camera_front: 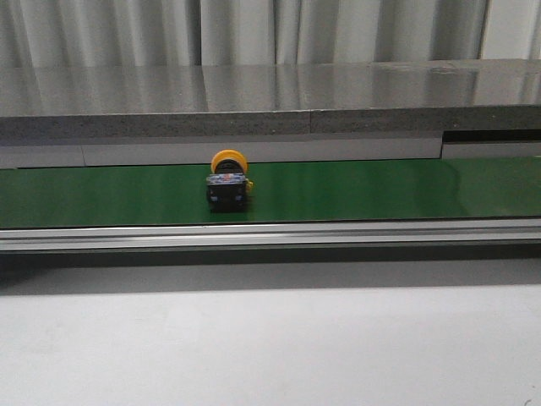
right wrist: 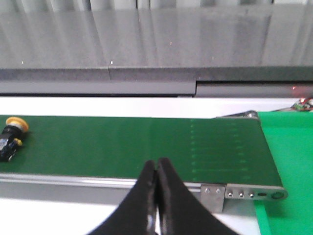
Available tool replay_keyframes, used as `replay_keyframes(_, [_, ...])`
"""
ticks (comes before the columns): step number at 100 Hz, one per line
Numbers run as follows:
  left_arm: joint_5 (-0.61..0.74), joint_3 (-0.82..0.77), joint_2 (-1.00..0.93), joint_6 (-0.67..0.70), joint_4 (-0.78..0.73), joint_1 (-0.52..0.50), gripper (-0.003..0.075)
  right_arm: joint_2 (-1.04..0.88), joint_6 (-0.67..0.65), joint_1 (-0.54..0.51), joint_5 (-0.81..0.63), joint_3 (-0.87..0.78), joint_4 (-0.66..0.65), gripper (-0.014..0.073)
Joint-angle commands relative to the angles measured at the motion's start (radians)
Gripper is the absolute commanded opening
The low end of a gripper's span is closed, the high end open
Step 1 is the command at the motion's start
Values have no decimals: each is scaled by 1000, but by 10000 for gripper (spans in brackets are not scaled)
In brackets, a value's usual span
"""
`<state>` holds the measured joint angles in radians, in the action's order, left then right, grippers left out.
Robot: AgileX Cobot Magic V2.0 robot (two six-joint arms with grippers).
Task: Move button from left to right
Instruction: 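Let the belt carry the button toward the right gripper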
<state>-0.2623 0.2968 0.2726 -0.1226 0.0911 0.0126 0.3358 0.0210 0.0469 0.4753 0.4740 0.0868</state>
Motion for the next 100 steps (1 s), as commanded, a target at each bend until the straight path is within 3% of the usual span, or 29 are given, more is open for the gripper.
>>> replay_keyframes(1, [87,30,6,-2,12,7,-21,108,0,0,42,119,5,-67])
replay_keyframes(30, [87,30,6,-2,12,7,-21,384,0,0,261,316,89,-67])
replay_keyframes(63, [87,30,6,-2,12,7,-21,500,0,0,276,344,165,-47])
replay_keyframes(75, [87,30,6,-2,12,7,-21,503,0,0,280,344,169,90])
replay_keyframes(94, [87,30,6,-2,12,7,-20,503,0,0,278,344,169,500])
replay_keyframes(100, [87,30,6,-2,12,7,-21,503,0,0,268,344,169,585])
